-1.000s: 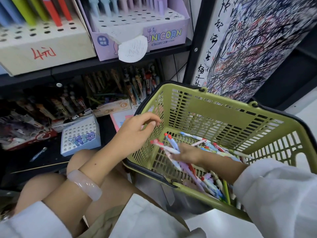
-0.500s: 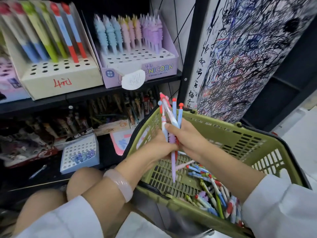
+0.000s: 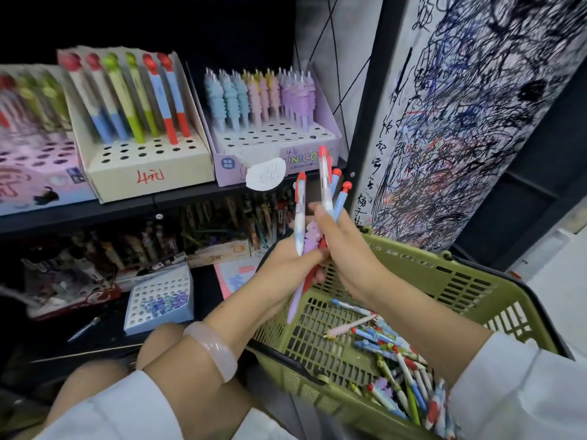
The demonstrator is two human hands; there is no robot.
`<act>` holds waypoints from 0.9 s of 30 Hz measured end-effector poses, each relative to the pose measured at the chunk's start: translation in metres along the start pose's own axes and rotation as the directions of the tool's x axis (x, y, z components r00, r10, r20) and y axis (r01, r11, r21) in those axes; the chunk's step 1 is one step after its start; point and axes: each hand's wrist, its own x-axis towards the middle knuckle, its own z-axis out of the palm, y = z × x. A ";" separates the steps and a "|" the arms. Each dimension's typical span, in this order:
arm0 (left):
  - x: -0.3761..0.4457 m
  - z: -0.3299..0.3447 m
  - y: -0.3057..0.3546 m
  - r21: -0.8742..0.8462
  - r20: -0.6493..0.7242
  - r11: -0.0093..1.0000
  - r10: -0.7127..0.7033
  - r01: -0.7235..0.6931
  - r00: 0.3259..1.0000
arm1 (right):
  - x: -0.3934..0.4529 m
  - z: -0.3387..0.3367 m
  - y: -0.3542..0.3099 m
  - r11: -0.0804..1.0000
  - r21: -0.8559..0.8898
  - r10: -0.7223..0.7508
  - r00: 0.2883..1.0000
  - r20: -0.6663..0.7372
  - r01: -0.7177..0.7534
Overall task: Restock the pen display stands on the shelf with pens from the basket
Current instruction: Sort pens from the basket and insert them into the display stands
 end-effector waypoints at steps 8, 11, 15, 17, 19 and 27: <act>-0.014 -0.030 0.017 -0.069 -0.254 0.998 -0.013 -0.004 0.967 | 0.017 0.051 -0.008 0.829 -0.463 -0.423 0.893 -0.151 0.314; -0.024 -0.053 0.027 -0.086 -0.316 0.996 0.003 -0.032 0.949 | 0.022 0.072 -0.007 0.880 -0.400 -0.338 0.930 -0.146 0.257; -0.035 -0.088 0.045 0.008 -0.391 0.998 0.066 -0.069 0.918 | 0.029 0.105 -0.013 0.990 0.035 -0.139 0.987 0.075 0.137; -0.041 -0.105 0.052 0.045 -0.434 0.995 0.097 -0.086 0.896 | 0.034 0.122 -0.016 0.991 0.105 -0.102 0.985 0.137 0.088; -0.046 -0.119 0.056 0.029 -0.452 0.994 0.107 -0.105 0.886 | 0.037 0.138 -0.019 0.982 0.187 -0.081 0.974 0.213 0.041; -0.066 -0.165 0.057 0.004 -0.518 0.993 0.106 -0.122 0.849 | 0.039 0.184 -0.031 0.996 -0.008 -0.084 0.923 0.375 0.094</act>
